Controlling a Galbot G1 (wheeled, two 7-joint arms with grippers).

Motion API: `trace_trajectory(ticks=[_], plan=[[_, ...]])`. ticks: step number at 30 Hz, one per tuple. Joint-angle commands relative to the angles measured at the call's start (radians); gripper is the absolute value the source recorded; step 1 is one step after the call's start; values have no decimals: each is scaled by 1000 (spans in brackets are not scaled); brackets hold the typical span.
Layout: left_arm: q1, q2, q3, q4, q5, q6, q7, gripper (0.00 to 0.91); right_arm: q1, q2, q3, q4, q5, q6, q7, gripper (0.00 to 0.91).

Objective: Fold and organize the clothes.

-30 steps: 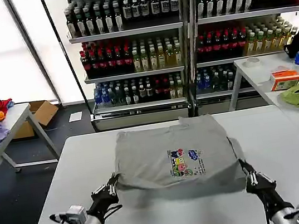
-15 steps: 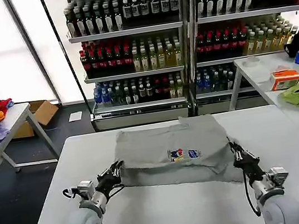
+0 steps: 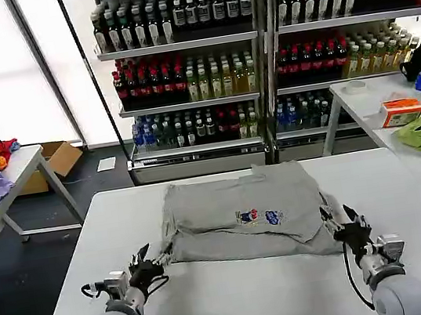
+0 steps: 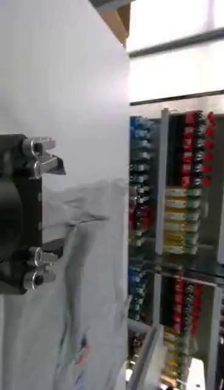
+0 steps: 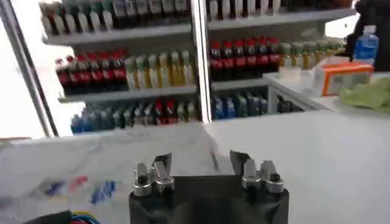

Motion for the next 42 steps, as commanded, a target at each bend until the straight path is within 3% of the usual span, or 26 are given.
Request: trace_trajectory(ticks=[1,2,3,4,6,23,28,38,42], plan=[[41,-46,21,24,37,-21,5,907,-81,33,-3,2,-64,-53,60,0],[28,-49,24,29,36,-21,5,584,-74,37,-9,-10,-64,-49,59,0],[23,-52,27,33,36,-21,5,433,-70,38,-14,-17,-64,-48,60,0],[10,-56,29,43,35,-20,3,171,-62,42,-22,-22,-64,-44,60,0],[-11,-66,31,57,31,-24,2,10,-55,44,-30,-25,-64,-39,61,0],[6,-80,15,70,14,-89,45,10,-59,37,-38,-11,-69,-12,43,0],[101,-128,-30,18,34,-108,63,10,-104,41,-25,18,-68,20,5,0],[305,-151,-99,-155,73,-121,53,10,-253,25,-1,149,-59,36,-36,0],[498,-163,-134,-282,97,-115,48,10,-412,5,21,236,-56,51,-56,0]])
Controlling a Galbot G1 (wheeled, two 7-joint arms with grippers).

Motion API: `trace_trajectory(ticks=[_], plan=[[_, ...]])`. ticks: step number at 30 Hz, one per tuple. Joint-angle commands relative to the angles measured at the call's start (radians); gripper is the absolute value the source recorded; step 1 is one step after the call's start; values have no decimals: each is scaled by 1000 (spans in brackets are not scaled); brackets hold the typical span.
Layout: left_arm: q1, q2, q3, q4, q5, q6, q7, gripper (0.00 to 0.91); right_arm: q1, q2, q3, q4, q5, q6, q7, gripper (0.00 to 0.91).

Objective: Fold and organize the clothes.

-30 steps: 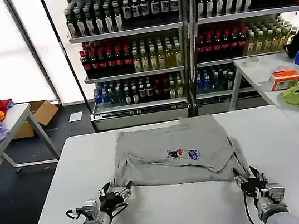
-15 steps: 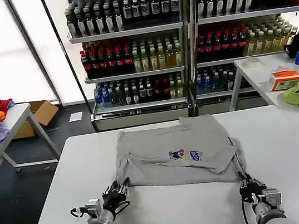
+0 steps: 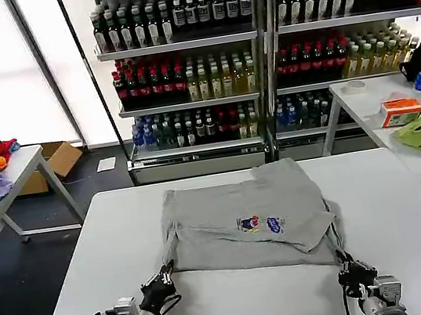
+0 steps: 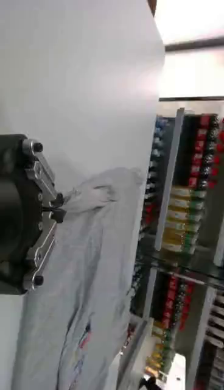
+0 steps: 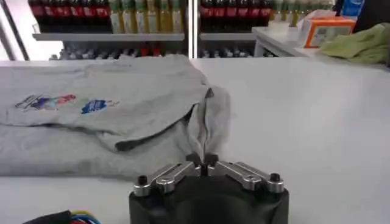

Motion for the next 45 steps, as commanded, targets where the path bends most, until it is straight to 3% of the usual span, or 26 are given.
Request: trace_trajectory(ticks=[1,6,7,8,9,10,15,22,27,30,32,33,34,38,41,45], plan=[[394,-34,-98,-269,52,-8,-1,10,-231,-16,24,141,-1,24,-30,0],[538,-29,-131,-335,114,-3,3,10,-302,-25,30,179,-5,24,-45,0],[552,-30,-137,-350,151,-3,17,484,-313,-27,27,190,-9,12,-44,10],[555,-30,-138,-358,179,0,27,907,-318,-28,24,195,-12,-1,-41,695],[554,-30,-138,-362,198,2,36,907,-322,-28,24,203,-18,-13,-41,907],[552,-31,-138,-372,240,22,53,907,-322,-26,21,215,-38,-43,-33,907],[471,-4,-128,-416,245,75,77,907,-258,-13,8,229,-42,-50,-15,907],[403,60,-291,-463,92,113,89,907,-90,-67,139,232,171,-44,-26,907],[281,144,-363,-438,49,126,99,907,80,-147,171,161,241,-44,-57,907],[152,254,-308,-332,-11,104,101,907,296,-199,104,74,232,-66,-81,907],[49,322,-230,-195,-6,85,106,907,470,-236,11,-112,216,-70,-117,907],[12,334,-207,-150,-8,81,111,907,520,-243,-22,-159,209,-69,-135,907],[-52,354,-175,-104,-8,70,126,907,597,-256,-64,-254,204,-73,-194,907],[-237,381,-71,60,-37,122,149,907,834,-259,-236,-444,172,-88,-278,907],[-336,384,25,114,-38,153,160,907,940,-228,-339,-590,189,-107,-264,907],[-458,376,125,269,-32,128,168,907,1016,-186,-426,-683,179,-147,-229,907]])
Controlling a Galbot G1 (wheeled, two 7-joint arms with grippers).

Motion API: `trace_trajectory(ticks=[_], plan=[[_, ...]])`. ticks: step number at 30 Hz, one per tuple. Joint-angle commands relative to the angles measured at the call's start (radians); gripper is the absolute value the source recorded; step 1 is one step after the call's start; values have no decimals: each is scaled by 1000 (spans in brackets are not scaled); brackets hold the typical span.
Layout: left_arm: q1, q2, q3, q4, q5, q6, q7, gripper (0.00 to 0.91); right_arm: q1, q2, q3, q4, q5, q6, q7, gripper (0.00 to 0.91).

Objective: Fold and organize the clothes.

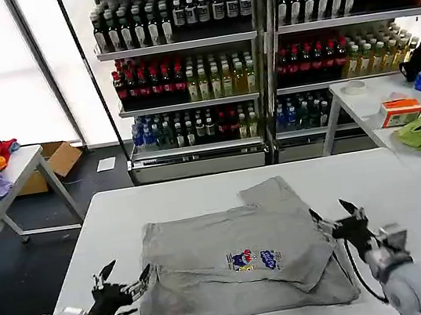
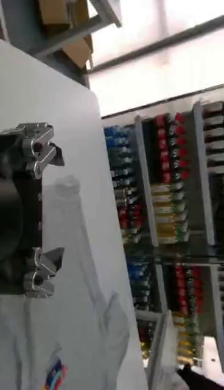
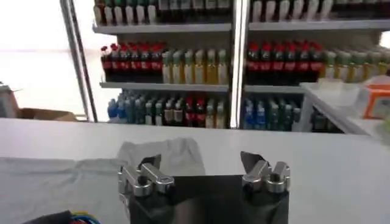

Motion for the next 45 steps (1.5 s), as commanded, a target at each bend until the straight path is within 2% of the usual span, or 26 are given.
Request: trace_trajectory(ticks=[1,4,13,18,19,20,21,22,24,25,26,29,30,31,32,34,45], plan=[[-485,99,286,441,-41,11,46,907,419,10,-265,-382,3,-51,-46,907],[-552,76,320,564,-39,-24,49,907,509,74,-306,-527,-31,-37,-41,907],[-634,45,351,662,-43,-26,57,907,639,160,-323,-801,-46,8,-50,907],[-647,43,346,706,-61,-28,63,907,639,182,-342,-820,-57,5,-64,907],[-647,42,345,711,-63,-27,63,907,635,182,-346,-814,-60,6,-66,826],[-647,37,344,716,-67,-27,63,907,631,182,-347,-811,-68,14,-64,524],[-646,30,342,719,-70,-26,60,907,626,185,-342,-810,-72,35,-62,302],[-643,23,341,720,-68,-26,61,907,623,188,-337,-810,-68,49,-59,0],[-638,7,339,723,-65,-25,61,907,615,189,-328,-801,-65,46,-52,0],[-636,-7,337,723,-63,-23,60,826,610,186,-330,-794,-66,47,-52,0],[-634,-12,336,726,-63,-23,59,675,605,180,-337,-787,-69,41,-52,0],[-620,-9,347,727,-59,-24,53,413,593,172,-333,-775,-68,24,-48,0],[-616,-3,353,723,-57,-26,57,232,592,171,-329,-776,-65,18,-47,0],[-607,-1,354,718,-57,-29,62,161,589,170,-329,-775,-56,14,-46,0],[-603,2,354,715,-58,-29,64,40,586,168,-334,-771,-52,12,-45,0],[-592,3,353,702,-59,-32,67,10,576,164,-342,-759,-50,8,-46,0],[-561,23,343,656,-65,-64,118,10,553,169,-324,-746,1,2,-22,0]])
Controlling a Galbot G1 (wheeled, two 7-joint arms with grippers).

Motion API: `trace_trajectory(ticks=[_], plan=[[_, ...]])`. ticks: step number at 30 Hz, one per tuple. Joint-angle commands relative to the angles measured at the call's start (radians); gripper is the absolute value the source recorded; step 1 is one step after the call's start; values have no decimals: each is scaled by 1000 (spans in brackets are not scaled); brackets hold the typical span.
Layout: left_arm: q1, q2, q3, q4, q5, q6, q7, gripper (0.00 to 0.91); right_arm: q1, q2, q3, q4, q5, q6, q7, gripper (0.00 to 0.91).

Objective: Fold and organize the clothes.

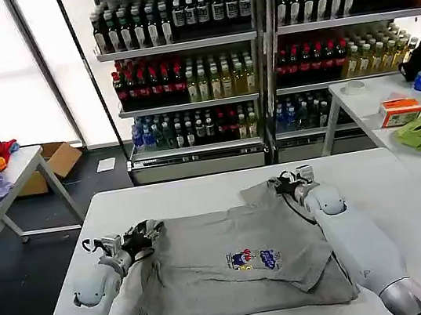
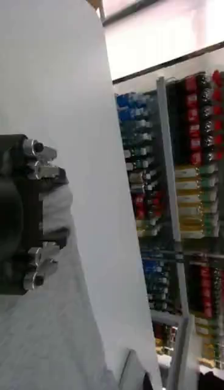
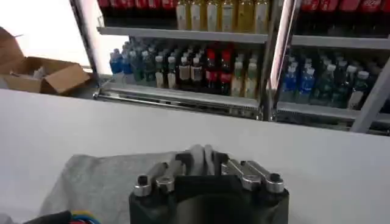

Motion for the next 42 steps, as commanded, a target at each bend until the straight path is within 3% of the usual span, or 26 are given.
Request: trace_trajectory(ticks=[1,9,21,27,34,42], plan=[[12,6,10,-6,-2,-30,43,10,-5,5,4,-1,39,-9,16,0],[3,22,0,-36,-2,-41,42,10,-16,7,48,52,97,-7,42,0],[97,62,-79,-220,0,-44,11,10,-167,-59,145,402,240,-67,77,0],[182,75,-119,-320,1,-62,-18,10,-326,-104,215,674,290,-84,108,0],[339,98,-198,-482,5,-72,-33,10,-681,-129,391,972,301,-93,61,0],[584,84,-327,-629,52,-51,-64,10,-961,-118,529,1094,291,-81,26,0]])
